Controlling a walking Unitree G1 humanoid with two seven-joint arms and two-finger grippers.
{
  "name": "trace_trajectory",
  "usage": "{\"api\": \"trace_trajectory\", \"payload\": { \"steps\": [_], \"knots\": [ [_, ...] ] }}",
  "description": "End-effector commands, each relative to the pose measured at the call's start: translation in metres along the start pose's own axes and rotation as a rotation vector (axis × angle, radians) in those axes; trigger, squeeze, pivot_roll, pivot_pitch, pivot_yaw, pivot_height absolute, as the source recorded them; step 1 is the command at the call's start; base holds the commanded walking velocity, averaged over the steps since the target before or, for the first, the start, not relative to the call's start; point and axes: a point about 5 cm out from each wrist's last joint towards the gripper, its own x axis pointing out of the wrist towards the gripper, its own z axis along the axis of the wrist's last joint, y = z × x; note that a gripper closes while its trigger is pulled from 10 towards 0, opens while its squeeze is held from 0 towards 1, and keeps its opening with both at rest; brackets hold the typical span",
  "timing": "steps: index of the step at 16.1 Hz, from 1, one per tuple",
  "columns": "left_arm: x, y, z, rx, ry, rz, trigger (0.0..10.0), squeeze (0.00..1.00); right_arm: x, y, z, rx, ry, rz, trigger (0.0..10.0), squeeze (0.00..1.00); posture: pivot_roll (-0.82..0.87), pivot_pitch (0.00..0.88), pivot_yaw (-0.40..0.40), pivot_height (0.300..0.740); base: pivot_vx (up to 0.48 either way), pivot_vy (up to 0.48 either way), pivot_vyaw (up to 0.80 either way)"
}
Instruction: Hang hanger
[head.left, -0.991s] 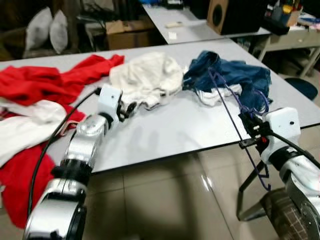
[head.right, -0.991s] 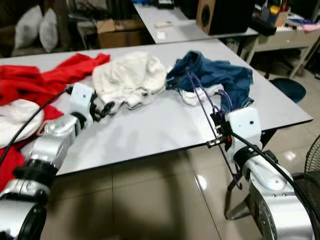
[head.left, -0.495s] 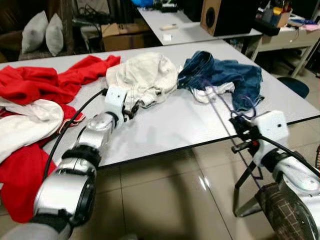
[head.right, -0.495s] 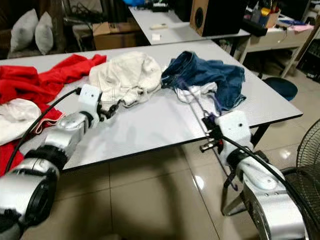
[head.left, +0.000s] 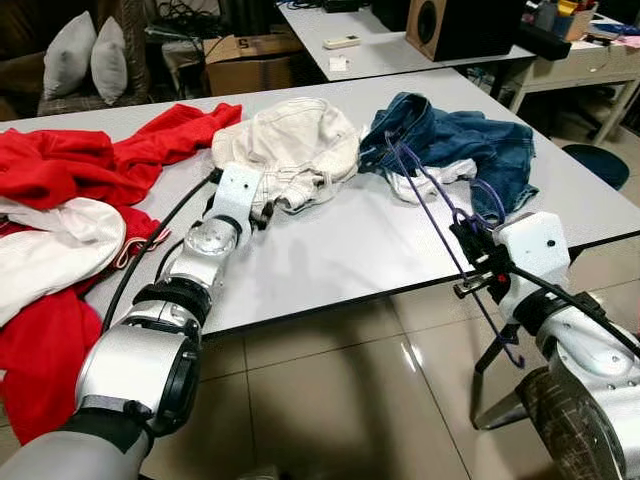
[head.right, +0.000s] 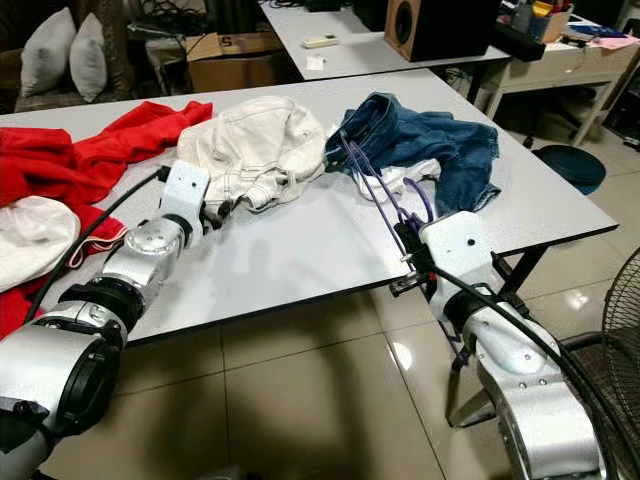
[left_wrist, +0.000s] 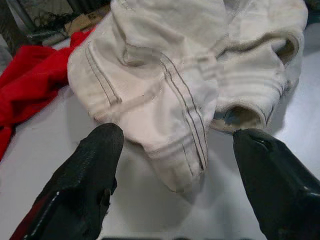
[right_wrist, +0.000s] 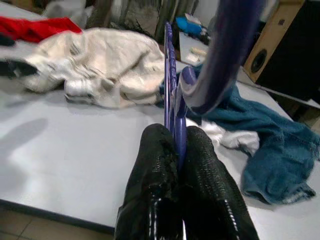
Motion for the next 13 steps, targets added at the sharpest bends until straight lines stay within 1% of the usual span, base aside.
{"api": "trace_trajectory", "payload": {
  "steps": [1,3,5,6,7,8,9,10,13],
  "knots": [
    [0.002,-0.002,0.008,0.008,-0.021,-0.006,10.0,0.00,-0.004,0.001,0.005,-0.010,-0.010,-0.012,10.0,0.00,-0.08,0.000,0.065,0.740,0.000,0.000,0.00],
    [0.002,-0.005,0.005,0.026,-0.012,-0.004,10.0,0.00,-0.013,0.003,0.010,-0.002,-0.019,-0.021,10.0,0.00,-0.11,0.016,0.075,0.740,0.000,0.000,0.00],
    [0.001,0.002,0.004,0.053,-0.009,0.065,10.0,0.00,-0.027,0.003,0.016,0.011,-0.026,-0.047,10.0,0.00,-0.15,0.086,0.075,0.740,0.000,0.000,0.00],
    [0.001,0.005,0.005,0.055,-0.013,0.087,10.0,0.00,-0.033,0.005,0.016,0.026,-0.020,-0.054,10.0,0.00,-0.15,0.091,0.074,0.740,0.000,0.000,0.00],
    [0.000,0.007,0.003,0.058,-0.006,0.095,10.0,0.00,-0.041,0.009,0.014,0.035,0.008,-0.040,10.0,0.00,-0.16,0.104,0.066,0.740,0.000,0.000,0.00],
    [0.000,0.007,0.002,0.063,-0.001,0.099,10.0,0.00,-0.045,0.012,0.012,0.038,0.024,-0.030,10.0,0.00,-0.16,0.106,0.066,0.740,0.000,0.000,0.00],
    [-0.001,0.009,-0.001,0.082,0.012,0.114,10.0,0.00,-0.055,0.019,0.009,0.064,0.067,0.014,10.0,0.00,-0.16,0.124,0.065,0.740,0.000,0.000,0.00],
    [-0.001,0.010,-0.003,0.089,0.018,0.118,10.0,0.00,-0.060,0.024,0.009,0.071,0.085,0.041,10.0,0.00,-0.17,0.132,0.065,0.740,0.000,0.000,0.00],
    [-0.002,0.015,-0.006,0.097,0.033,0.150,10.0,0.00,-0.067,0.030,0.009,0.088,0.108,0.071,10.0,0.00,-0.17,0.152,0.060,0.740,0.000,0.000,0.00]
  ]
}}
